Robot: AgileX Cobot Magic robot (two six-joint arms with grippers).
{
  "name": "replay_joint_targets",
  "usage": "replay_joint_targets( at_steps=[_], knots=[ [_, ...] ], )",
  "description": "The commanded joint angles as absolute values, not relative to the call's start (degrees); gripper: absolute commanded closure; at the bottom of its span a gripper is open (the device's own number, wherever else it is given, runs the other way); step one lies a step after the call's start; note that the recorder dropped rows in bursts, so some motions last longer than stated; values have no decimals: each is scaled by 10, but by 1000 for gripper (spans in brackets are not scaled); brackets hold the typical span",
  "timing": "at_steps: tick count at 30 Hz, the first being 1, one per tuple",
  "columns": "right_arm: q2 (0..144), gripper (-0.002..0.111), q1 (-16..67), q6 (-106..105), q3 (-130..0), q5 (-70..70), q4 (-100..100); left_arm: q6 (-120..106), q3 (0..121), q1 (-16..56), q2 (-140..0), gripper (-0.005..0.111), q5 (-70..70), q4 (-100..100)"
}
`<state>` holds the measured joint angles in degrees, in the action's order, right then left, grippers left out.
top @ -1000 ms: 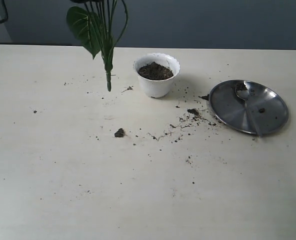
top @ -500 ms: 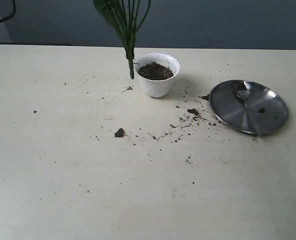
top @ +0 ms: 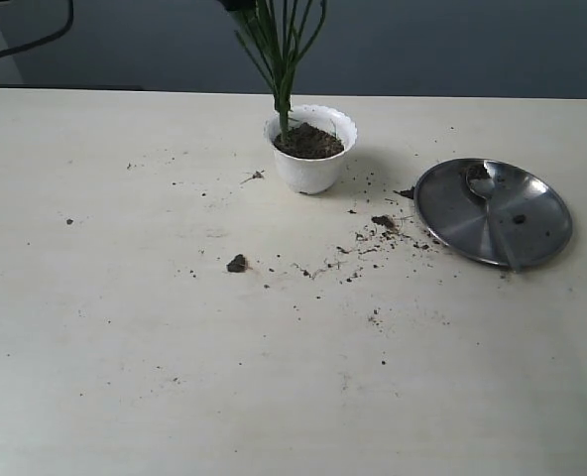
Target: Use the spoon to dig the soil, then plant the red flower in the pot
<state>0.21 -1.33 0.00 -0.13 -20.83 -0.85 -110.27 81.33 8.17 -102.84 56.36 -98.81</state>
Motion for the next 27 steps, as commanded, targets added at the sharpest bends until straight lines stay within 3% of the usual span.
replay_joint_targets(
  at_steps=[1, 27],
  knots=[
    [0, 108, -17, 0, 0, -206, -8, -1114, 829, 80, -1061, 106, 607, -999],
    [0, 108, -17, 0, 0, -206, -8, -1095, 835, 79, -1070, 106, 627, -999]
  ],
)
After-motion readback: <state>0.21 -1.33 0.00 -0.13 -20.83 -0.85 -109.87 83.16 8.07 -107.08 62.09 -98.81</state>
